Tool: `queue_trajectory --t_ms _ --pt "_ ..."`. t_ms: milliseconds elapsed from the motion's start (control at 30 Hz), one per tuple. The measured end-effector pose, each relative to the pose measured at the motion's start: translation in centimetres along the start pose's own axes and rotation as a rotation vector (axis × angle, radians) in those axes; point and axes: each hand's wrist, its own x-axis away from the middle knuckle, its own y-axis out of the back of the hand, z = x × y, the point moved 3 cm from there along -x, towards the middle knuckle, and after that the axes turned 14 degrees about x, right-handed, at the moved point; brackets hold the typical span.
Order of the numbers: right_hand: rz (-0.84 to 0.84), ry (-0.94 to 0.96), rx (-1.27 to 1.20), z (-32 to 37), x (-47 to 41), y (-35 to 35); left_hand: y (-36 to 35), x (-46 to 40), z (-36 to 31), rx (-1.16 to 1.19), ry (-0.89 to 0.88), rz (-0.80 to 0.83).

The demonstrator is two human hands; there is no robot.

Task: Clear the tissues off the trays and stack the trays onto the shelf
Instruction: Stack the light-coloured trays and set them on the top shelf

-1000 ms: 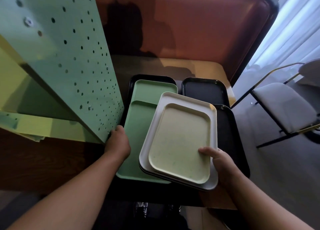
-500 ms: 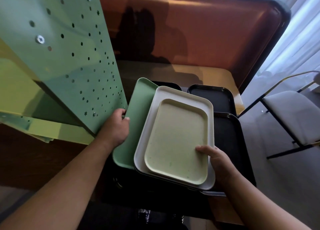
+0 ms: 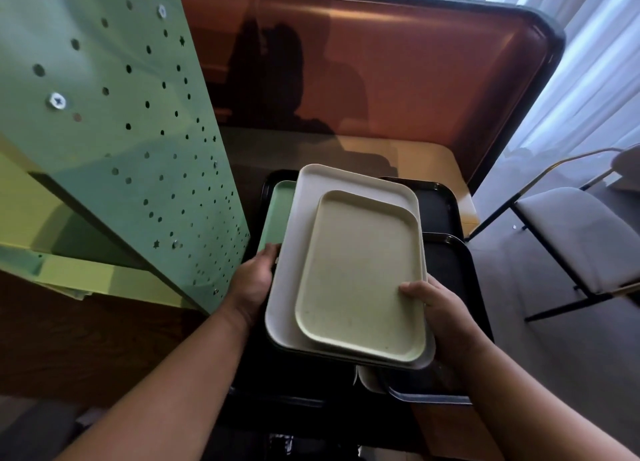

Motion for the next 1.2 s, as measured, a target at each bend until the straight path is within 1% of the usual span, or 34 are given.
queue_trajectory --t_ms 100,133,233,400,467,633,700,733,767,800,833,900,967,1033,1200 --pt "0.011 0.012 -0.034 -0.1 -0.1 0.0 -0.9 1.0 0.0 -0.020 0.037 0.145" --pt "0.014 0.023 -0.052 -0.3 -0.1 0.2 -1.4 1.2 -0.1 -0.040 0.017 0.182" --pt "-0.009 0.033 -0.099 -0.7 -0.4 1.4 -1.2 0.8 -0.3 -0.037 -0.049 0.212" --pt "0.079 -0.050 -0.030 -0.6 -0.5 1.9 -2.0 0.8 -1.3 -0.104 -0.094 0.293" --pt "0.084 -0.075 -0.040 -1.0 -0.5 2.0 -2.5 0.5 -1.6 -0.127 -0.107 0.324" --pt "0.041 -0.080 -0.065 -1.7 -1.4 1.5 -2.8 -1.9 -1.0 -0.088 -0.033 0.311" --pt "0.006 -0.098 -0.066 -1.8 -2.2 1.7 -2.8 -4.3 -0.5 -0.104 -0.015 0.234" --pt "-0.005 -0.107 -0.070 -1.9 -2.5 1.8 -2.6 -5.9 -0.1 -0.214 -0.026 0.139" --pt "-0.015 -0.116 -0.074 -1.9 -2.8 1.9 -2.1 -7.7 0.4 -0.415 -0.042 0.018" --pt "-0.026 -0.125 -0.078 -1.9 -3.2 2.1 -1.5 -9.1 1.0 -0.643 -0.020 -0.103" --pt "-0.037 -0.132 -0.080 -1.9 -3.5 2.3 -0.9 -10.4 1.7 -0.826 0.032 -0.168" --pt "-0.044 -0.142 -0.077 -1.9 -4.1 2.6 0.1 -12.2 3.0 -1.074 0.119 -0.188" --pt "-0.050 -0.154 -0.082 -1.8 -4.6 3.0 0.6 -13.6 4.0 -1.283 0.145 -0.139" --pt "-0.048 -0.156 -0.080 -1.6 -5.1 3.5 0.6 -14.5 4.6 -1.426 0.127 -0.122" --pt "-0.030 -0.186 -0.080 -1.2 -5.8 4.4 1.2 -15.2 4.4 -1.456 0.075 -0.247"
